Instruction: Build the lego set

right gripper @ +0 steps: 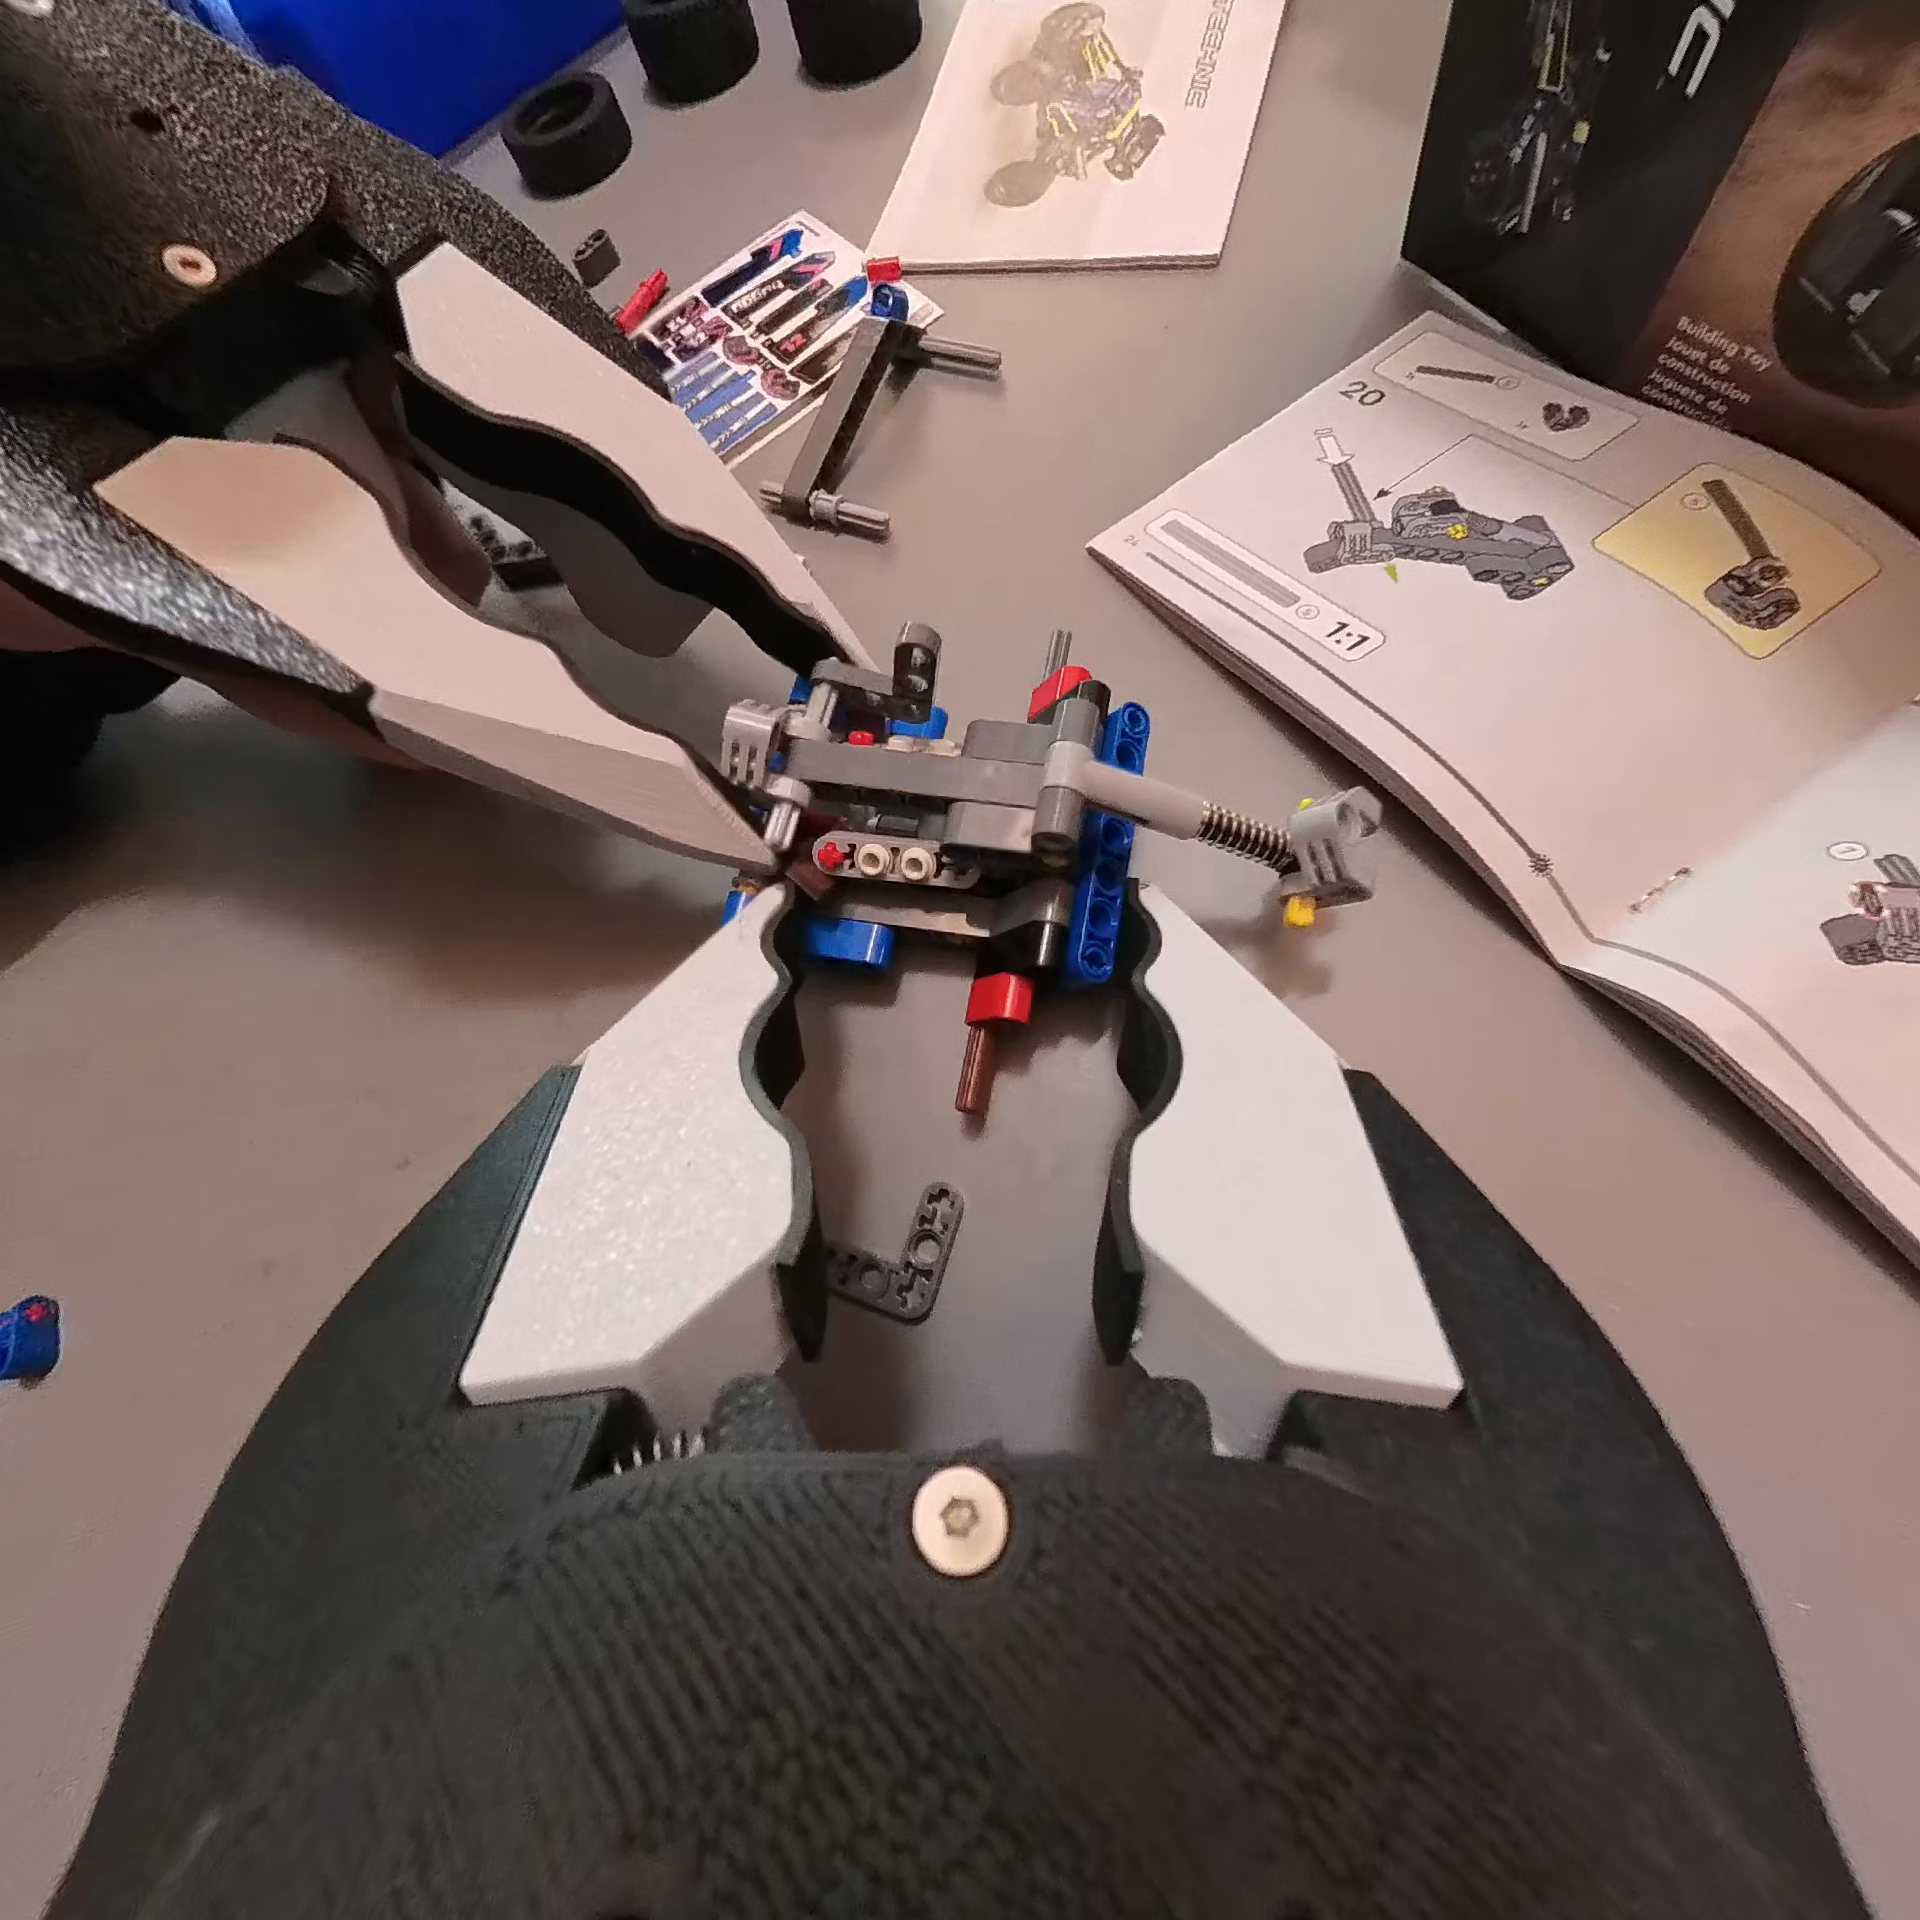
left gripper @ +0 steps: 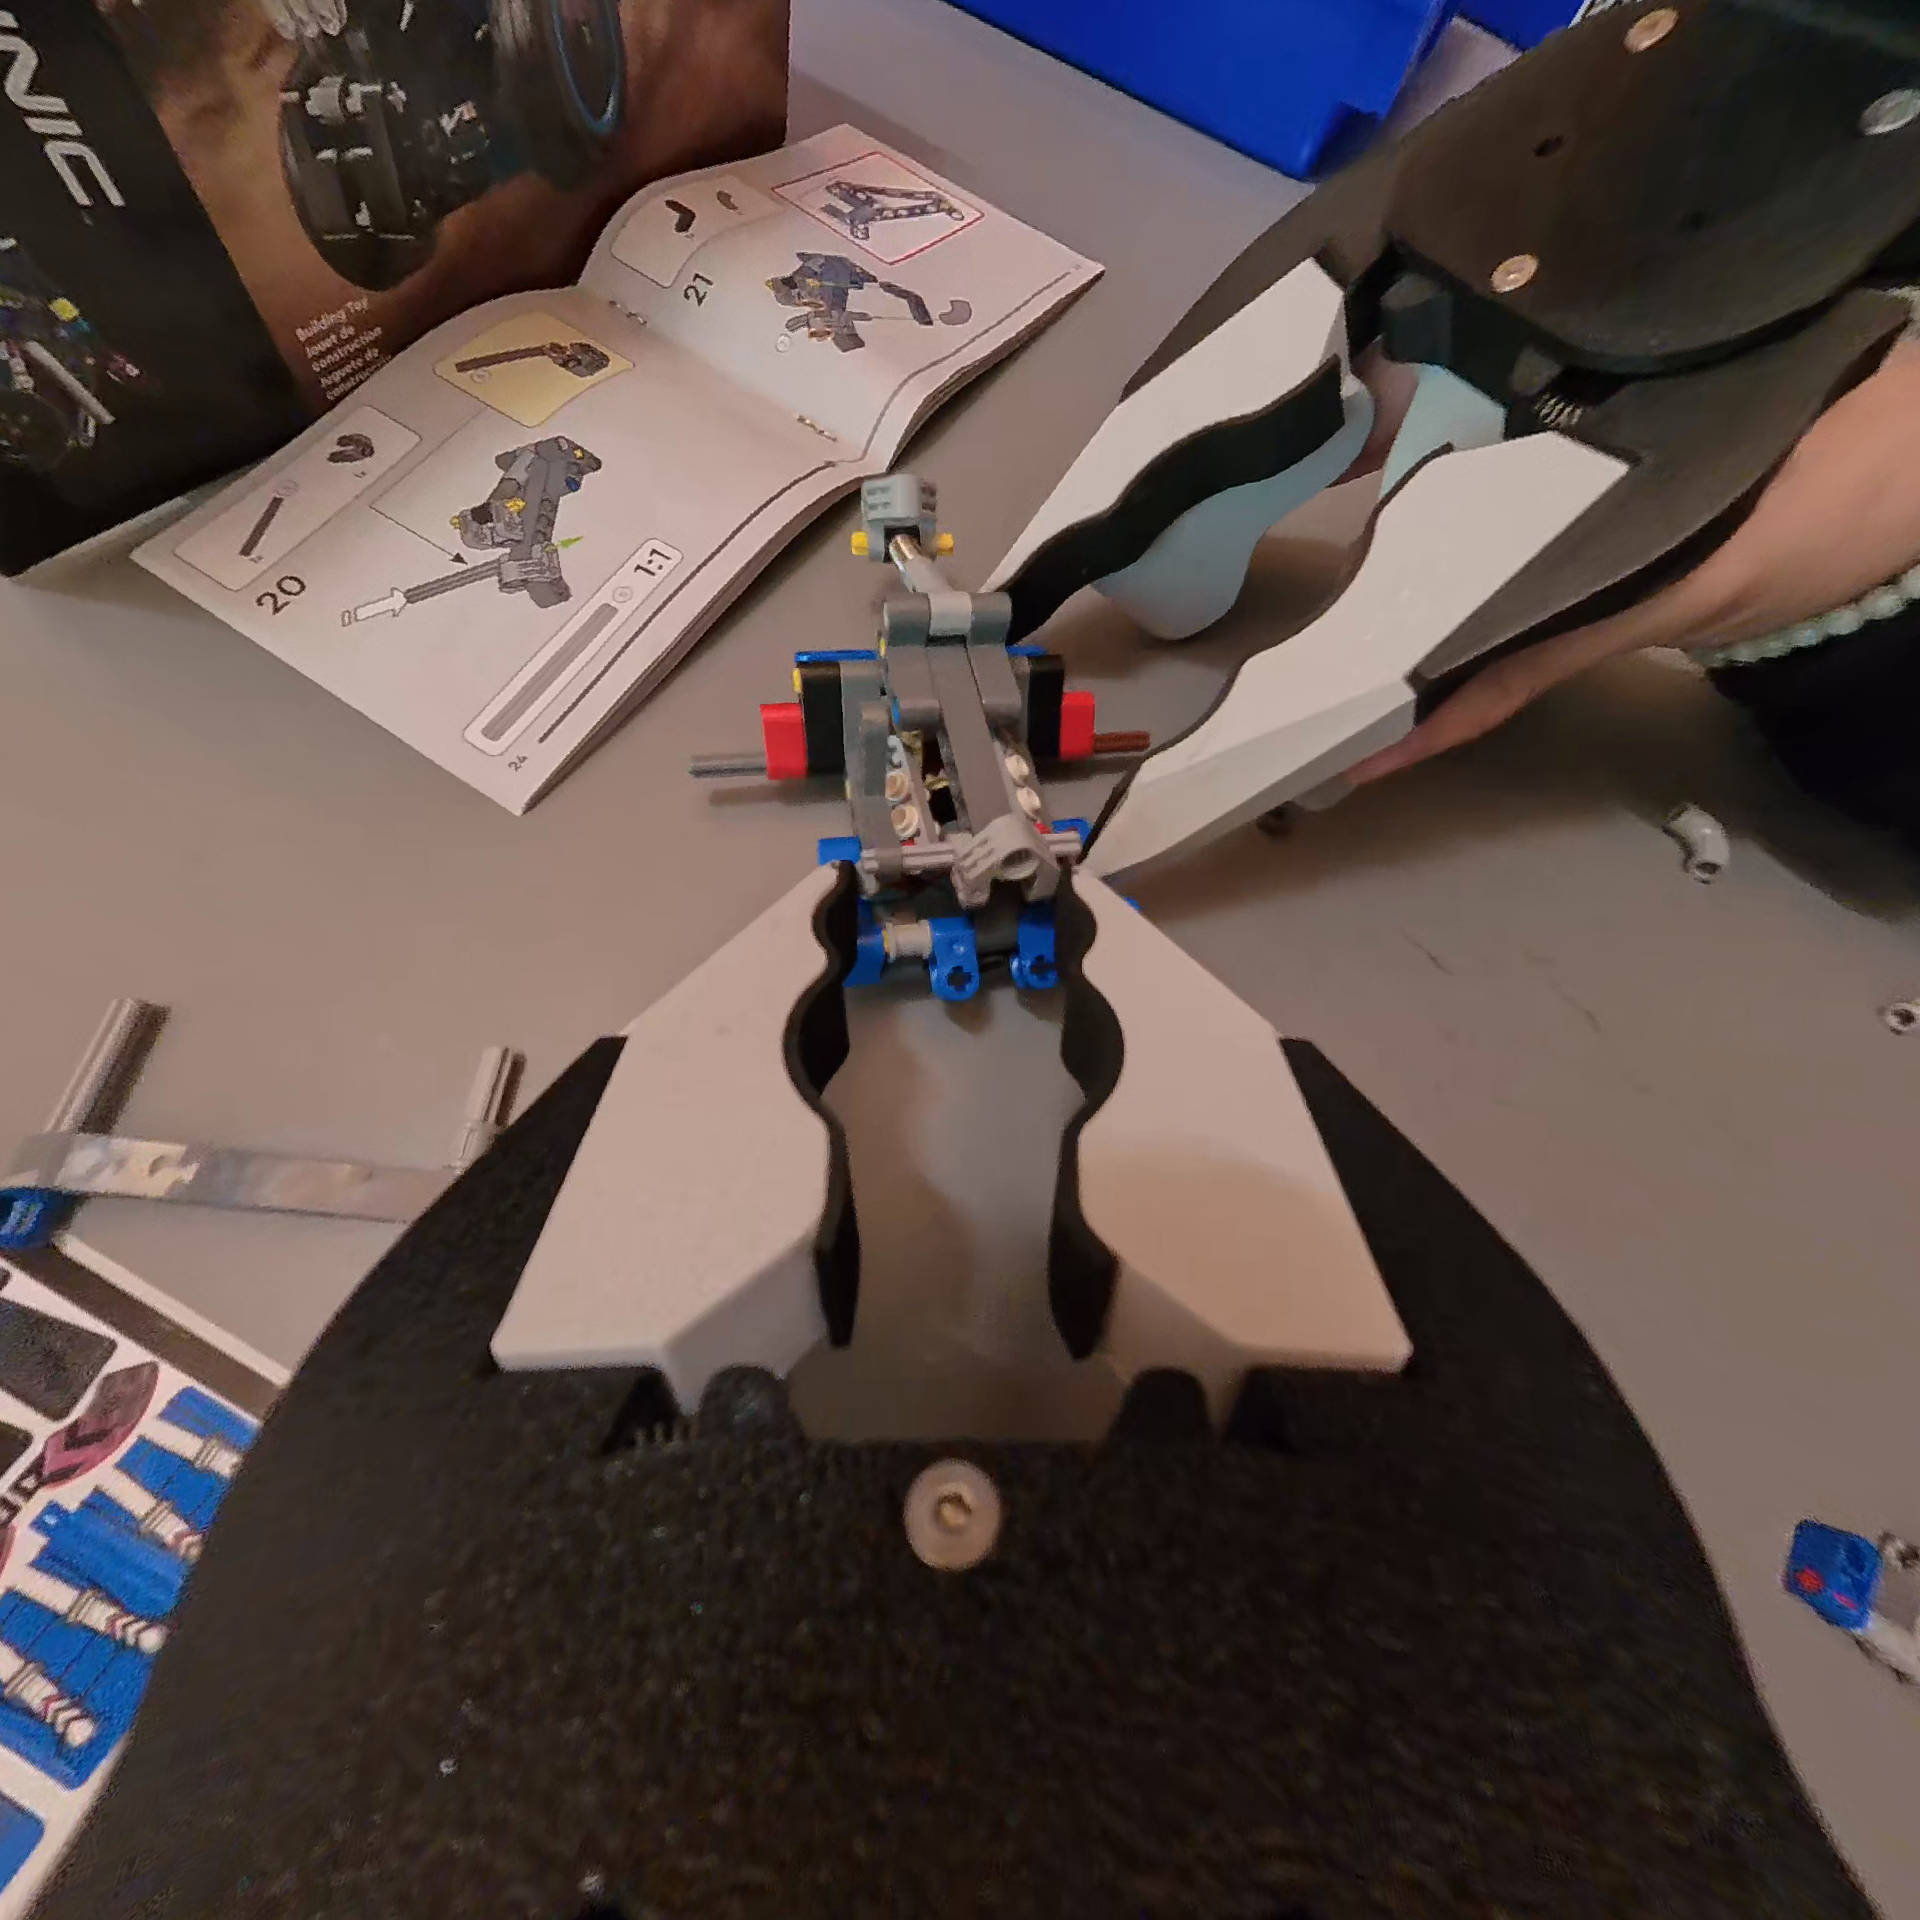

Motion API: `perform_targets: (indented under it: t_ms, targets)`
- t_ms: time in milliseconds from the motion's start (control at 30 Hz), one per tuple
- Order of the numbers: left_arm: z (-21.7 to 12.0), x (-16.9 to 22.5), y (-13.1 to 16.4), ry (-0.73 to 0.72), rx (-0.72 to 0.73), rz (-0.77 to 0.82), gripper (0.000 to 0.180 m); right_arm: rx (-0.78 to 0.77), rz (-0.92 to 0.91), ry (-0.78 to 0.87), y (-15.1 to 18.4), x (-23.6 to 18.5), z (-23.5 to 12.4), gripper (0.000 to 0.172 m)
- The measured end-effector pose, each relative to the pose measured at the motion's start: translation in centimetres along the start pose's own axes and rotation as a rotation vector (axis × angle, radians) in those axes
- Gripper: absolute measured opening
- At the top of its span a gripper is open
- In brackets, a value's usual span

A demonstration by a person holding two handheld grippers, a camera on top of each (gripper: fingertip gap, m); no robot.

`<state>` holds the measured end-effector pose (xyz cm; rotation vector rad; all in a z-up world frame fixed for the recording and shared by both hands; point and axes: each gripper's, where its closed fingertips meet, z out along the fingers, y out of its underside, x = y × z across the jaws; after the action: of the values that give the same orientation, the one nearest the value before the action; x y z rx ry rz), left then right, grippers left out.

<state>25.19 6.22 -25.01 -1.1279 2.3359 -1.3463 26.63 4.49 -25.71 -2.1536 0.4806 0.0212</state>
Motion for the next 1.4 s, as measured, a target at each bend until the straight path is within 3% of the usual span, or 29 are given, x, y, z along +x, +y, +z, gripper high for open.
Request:
perform_targets:
  t_ms: [33,100,133,300,467,767,800,833,900,1000,1067,1400]
  targets:
    - [-0.1,0.1,-0.1,0.018,0.012,-0.005,0.035,-0.013,-0.005,-0.003,0.2,0.0,0.0,0.056]
    - [-0.4,0.4,0.2,0.047,0.000,0.016,0.037,0.000,-0.004,0.027,0.2,0.8,-0.4,0.026]
    - [-0.5,0.4,0.4,0.053,-0.009,0.018,0.036,0.018,0.002,0.010,0.0,0.7,-0.6,0.021]
    - [-0.6,0.0,0.2,0.034,0.002,0.015,0.028,-0.018,-0.042,-0.048,0.7,-0.7,-0.6,0.053]
    - [-0.5,0.0,0.5,0.022,-0.018,0.022,0.027,-0.003,-0.072,-0.017,0.4,-1.0,-0.4,0.063]
    - [-0.4,0.1,0.5,0.006,-0.020,0.046,0.027,0.013,-0.071,0.048,0.0,-0.5,-0.2,0.055]
    - [-0.5,-0.2,0.5,-0.010,-0.019,0.055,0.027,0.013,-0.067,0.052,0.0,-0.4,-0.2,0.051]
    - [-0.5,-0.2,0.7,-0.011,-0.031,0.077,0.027,0.025,-0.064,0.079,-0.2,0.1,-0.4,0.034]
    - [-0.5,-0.2,0.8,-0.018,-0.045,0.079,0.027,0.036,-0.062,0.058,-0.3,0.1,-0.6,0.029]
    - [-0.5,-0.1,0.6,-0.010,-0.029,0.063,0.027,0.008,-0.074,0.015,0.2,-0.8,-0.4,0.053]
    - [-0.6,-0.2,0.6,-0.016,-0.030,0.086,0.027,-0.001,-0.092,0.001,0.3,-1.1,-0.3,0.058]
    - [-0.8,-0.5,0.3,-0.096,-0.050,0.209,0.027,-0.088,-0.177,-0.003,2.0,-0.2,-1.0,0.056]
